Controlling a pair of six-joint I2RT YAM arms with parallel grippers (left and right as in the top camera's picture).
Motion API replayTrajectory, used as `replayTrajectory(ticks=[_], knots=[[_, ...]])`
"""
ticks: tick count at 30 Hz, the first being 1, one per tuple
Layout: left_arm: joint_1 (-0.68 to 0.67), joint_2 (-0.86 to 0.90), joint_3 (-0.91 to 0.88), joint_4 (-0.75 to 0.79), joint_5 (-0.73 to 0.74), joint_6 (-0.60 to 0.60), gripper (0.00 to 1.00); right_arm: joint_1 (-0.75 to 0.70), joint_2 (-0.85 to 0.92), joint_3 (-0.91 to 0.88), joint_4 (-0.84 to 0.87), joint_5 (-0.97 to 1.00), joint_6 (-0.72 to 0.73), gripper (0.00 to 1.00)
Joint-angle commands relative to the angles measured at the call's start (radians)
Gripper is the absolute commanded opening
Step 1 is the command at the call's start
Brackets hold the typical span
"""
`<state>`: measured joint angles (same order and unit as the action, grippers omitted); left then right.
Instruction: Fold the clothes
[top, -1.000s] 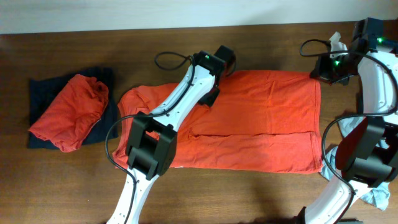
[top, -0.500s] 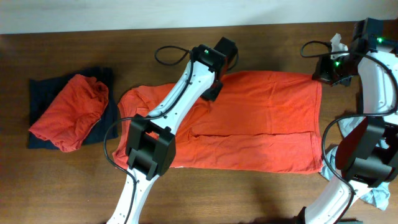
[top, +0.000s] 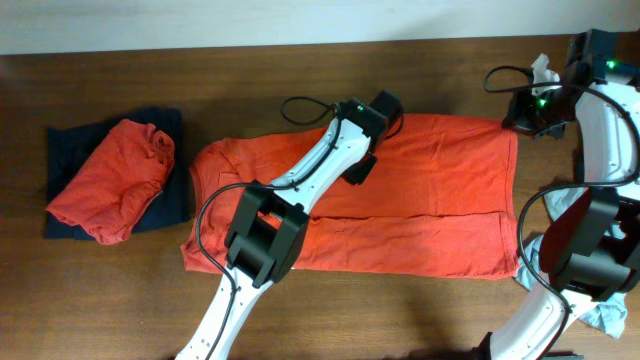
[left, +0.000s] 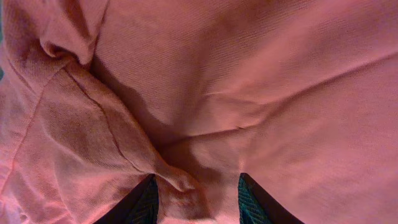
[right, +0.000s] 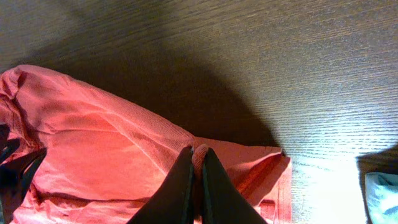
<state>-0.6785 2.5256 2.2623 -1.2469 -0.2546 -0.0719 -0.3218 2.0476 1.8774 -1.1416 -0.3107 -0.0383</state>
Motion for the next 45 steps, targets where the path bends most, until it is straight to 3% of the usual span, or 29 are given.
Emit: replayTrajectory(ticks=[1, 20, 28, 35, 45], knots=[[0.004, 0.023, -0.003, 0.001, -0.076, -0.01, 0.43, -0.006, -0.011, 0.002, -0.005, 0.012, -0.01, 0.05], [0.009, 0.039, -0.003, -0.047, -0.208, -0.03, 0.41, -0.006, -0.011, 0.002, -0.008, 0.013, -0.01, 0.04], [0.009, 0.038, -0.002, -0.064, -0.214, -0.032, 0.01, -0.006, -0.011, 0.002, -0.008, 0.012, -0.01, 0.04], [0.016, 0.01, 0.07, -0.157, -0.214, -0.031, 0.01, -0.006, -0.011, 0.002, -0.005, 0.013, -0.011, 0.04], [0.095, -0.188, 0.087, -0.254, -0.194, 0.068, 0.01, -0.006, -0.011, 0.002, -0.038, 0.02, -0.032, 0.04]])
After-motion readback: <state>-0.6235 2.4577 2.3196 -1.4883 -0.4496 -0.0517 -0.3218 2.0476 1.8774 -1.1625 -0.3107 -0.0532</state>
